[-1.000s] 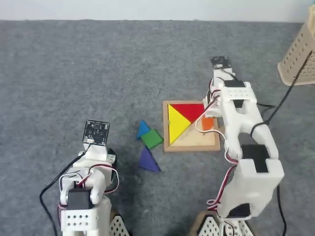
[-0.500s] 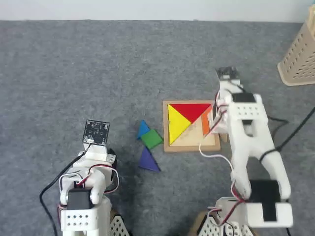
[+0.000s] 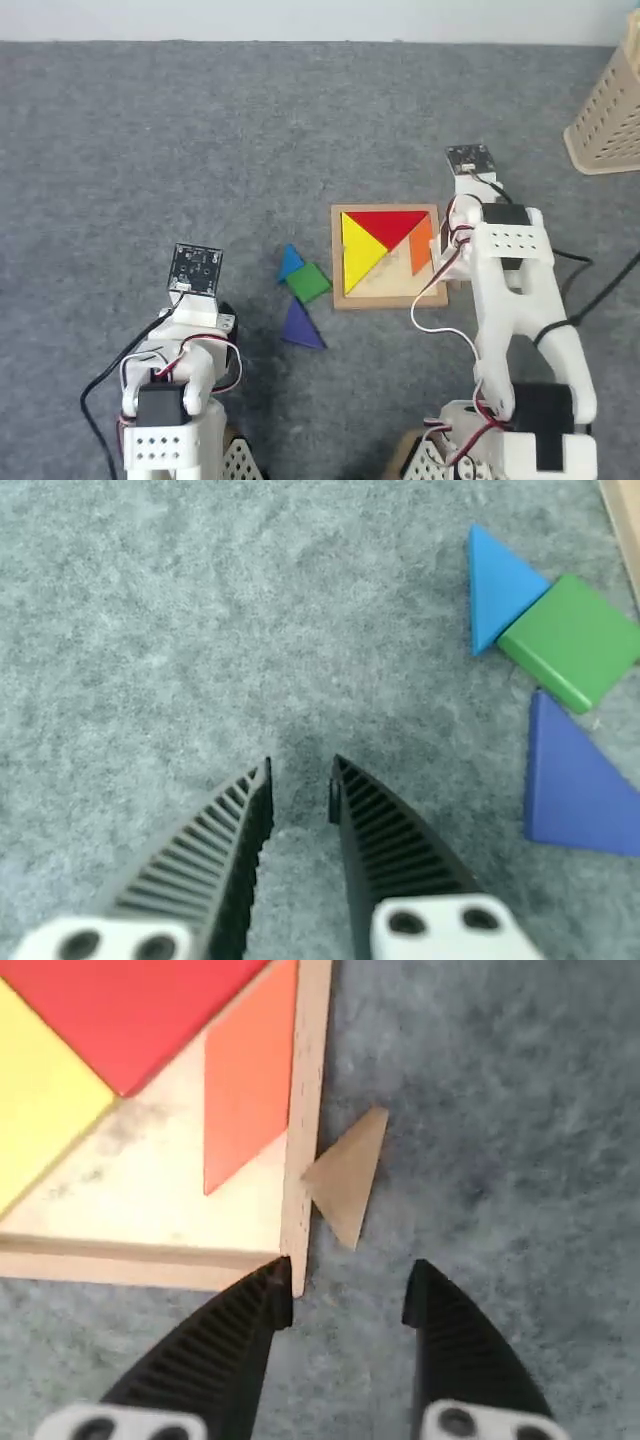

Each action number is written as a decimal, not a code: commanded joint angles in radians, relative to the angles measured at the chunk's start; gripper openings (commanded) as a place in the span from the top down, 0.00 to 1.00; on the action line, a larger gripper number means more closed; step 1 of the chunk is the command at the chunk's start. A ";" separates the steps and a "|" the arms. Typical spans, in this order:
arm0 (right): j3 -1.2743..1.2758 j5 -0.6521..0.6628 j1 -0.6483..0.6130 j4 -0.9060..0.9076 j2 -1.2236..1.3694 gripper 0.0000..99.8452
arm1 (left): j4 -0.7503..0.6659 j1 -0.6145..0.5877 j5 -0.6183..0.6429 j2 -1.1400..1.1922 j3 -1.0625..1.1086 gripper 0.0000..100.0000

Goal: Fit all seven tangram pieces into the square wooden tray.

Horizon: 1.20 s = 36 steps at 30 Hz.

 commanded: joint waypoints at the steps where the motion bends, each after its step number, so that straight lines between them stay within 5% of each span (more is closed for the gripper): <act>1: -0.031 0.032 -0.016 -0.039 -0.035 0.80 | 0.003 -0.002 -0.008 -0.017 -0.008 0.91; 5: -0.035 0.029 -0.084 -0.079 0.045 0.80 | 0.003 -0.002 -0.008 -0.017 -0.008 0.91; 25: -0.170 0.002 -0.033 -0.105 0.321 0.80 | 0.003 -0.002 -0.008 -0.017 -0.008 0.91; 36: -0.186 0.002 -0.033 -0.105 0.323 0.91 | 0.003 -0.002 -0.008 -0.017 -0.008 0.91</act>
